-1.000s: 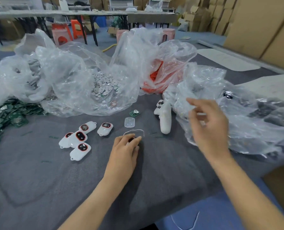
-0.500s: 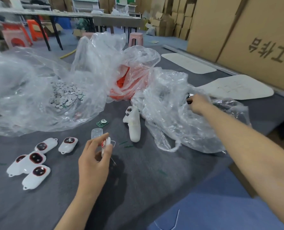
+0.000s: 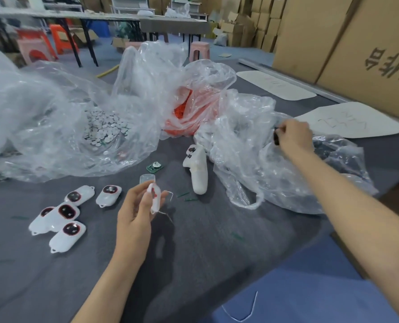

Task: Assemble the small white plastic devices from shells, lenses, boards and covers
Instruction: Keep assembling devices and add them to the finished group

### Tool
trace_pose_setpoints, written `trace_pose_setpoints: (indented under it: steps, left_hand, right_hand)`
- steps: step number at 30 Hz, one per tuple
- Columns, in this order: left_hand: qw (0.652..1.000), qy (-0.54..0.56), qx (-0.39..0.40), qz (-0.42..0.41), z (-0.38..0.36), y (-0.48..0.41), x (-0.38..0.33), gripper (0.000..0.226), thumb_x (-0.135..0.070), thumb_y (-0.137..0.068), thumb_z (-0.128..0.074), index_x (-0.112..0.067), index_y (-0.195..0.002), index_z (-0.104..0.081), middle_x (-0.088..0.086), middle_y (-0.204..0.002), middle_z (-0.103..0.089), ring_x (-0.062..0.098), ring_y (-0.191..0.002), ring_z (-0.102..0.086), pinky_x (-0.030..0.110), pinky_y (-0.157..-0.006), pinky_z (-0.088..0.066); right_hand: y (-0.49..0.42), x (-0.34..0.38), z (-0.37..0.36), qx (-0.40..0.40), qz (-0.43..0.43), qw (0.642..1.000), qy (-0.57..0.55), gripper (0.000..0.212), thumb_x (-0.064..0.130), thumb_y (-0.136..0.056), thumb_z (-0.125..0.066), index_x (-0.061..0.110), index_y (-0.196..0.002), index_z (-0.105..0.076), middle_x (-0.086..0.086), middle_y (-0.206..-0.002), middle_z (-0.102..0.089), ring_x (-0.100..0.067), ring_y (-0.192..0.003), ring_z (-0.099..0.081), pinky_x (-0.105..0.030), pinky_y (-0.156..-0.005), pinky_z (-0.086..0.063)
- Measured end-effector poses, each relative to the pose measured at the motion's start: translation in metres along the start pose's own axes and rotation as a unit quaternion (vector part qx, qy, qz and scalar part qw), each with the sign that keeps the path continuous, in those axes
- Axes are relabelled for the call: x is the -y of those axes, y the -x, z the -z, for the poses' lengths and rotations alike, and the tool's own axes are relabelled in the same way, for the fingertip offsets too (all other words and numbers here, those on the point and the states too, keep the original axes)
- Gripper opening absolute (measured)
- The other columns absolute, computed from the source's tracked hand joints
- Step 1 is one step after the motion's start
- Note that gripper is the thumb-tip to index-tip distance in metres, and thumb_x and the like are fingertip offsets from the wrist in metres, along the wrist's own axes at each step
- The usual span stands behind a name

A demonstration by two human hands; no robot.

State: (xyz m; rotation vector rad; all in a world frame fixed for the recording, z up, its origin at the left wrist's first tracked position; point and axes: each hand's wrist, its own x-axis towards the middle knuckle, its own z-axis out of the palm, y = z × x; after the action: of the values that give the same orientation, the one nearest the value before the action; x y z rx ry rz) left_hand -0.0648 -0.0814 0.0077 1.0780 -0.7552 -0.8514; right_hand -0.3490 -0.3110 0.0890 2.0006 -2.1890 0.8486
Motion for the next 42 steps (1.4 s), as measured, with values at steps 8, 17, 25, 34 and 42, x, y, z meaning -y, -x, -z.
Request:
trace_pose_setpoints:
  steps: [8,17,25,34,42]
  left_hand:
    - [0.917,0.286,0.027,0.276,0.010,-0.009,-0.016,0.031,-0.006,-0.095,-0.044,0.005,-0.120,-0.058,0.028,-0.117,-0.064,0.037,-0.106,-0.065,0.033,-0.076,-0.059]
    - [0.956,0.226,0.077,0.171,0.047,-0.022,-0.026,0.037,-0.010,-0.089,-0.058,0.002,-0.123,-0.061,0.014,-0.126,-0.062,0.019,-0.118,-0.059,0.024,-0.098,-0.048]
    - [0.998,0.040,0.004,0.044,0.058,-0.026,-0.012,0.043,-0.011,-0.079,-0.068,-0.019,-0.121,-0.063,0.006,-0.122,-0.066,0.019,-0.118,-0.059,0.020,-0.086,-0.049]
    - [0.996,0.065,0.011,0.056,0.061,-0.023,-0.013,0.042,-0.007,-0.077,-0.064,-0.026,-0.115,-0.067,0.003,-0.118,-0.069,0.015,-0.111,-0.063,0.025,-0.094,-0.050]
    - [0.997,0.062,0.025,0.049,0.059,-0.021,-0.014,0.039,-0.009,-0.079,-0.064,-0.033,-0.108,-0.072,-0.004,-0.108,-0.071,0.009,-0.104,-0.063,0.025,-0.094,-0.051]
  right_hand:
    - [0.107,0.098,0.045,-0.011,0.115,0.838,-0.534,0.008,0.012,-0.089,-0.060,0.019,-0.089,-0.064,0.009,-0.074,-0.068,-0.012,-0.064,-0.067,-0.019,-0.059,-0.052]
    - [0.190,0.188,-0.033,0.427,-0.066,0.514,-0.741,0.016,-0.005,-0.082,-0.057,0.006,-0.088,-0.066,-0.012,-0.081,-0.072,-0.018,-0.068,-0.068,-0.024,-0.062,-0.056]
    - [0.188,0.183,-0.048,0.435,-0.028,0.516,-0.737,0.038,-0.020,-0.084,-0.045,0.004,-0.070,-0.070,-0.012,-0.096,-0.070,-0.022,-0.087,-0.070,-0.024,-0.079,-0.055]
    - [0.194,0.179,-0.051,0.394,0.028,0.615,-0.683,0.026,-0.006,-0.075,-0.070,0.017,-0.086,-0.072,-0.005,-0.093,-0.073,-0.017,-0.093,-0.067,-0.032,-0.090,-0.052]
    - [0.199,0.176,-0.053,0.372,0.023,0.683,-0.628,0.030,-0.016,-0.076,-0.064,0.013,-0.082,-0.068,0.007,-0.080,-0.073,-0.002,-0.080,-0.066,-0.012,-0.075,-0.049]
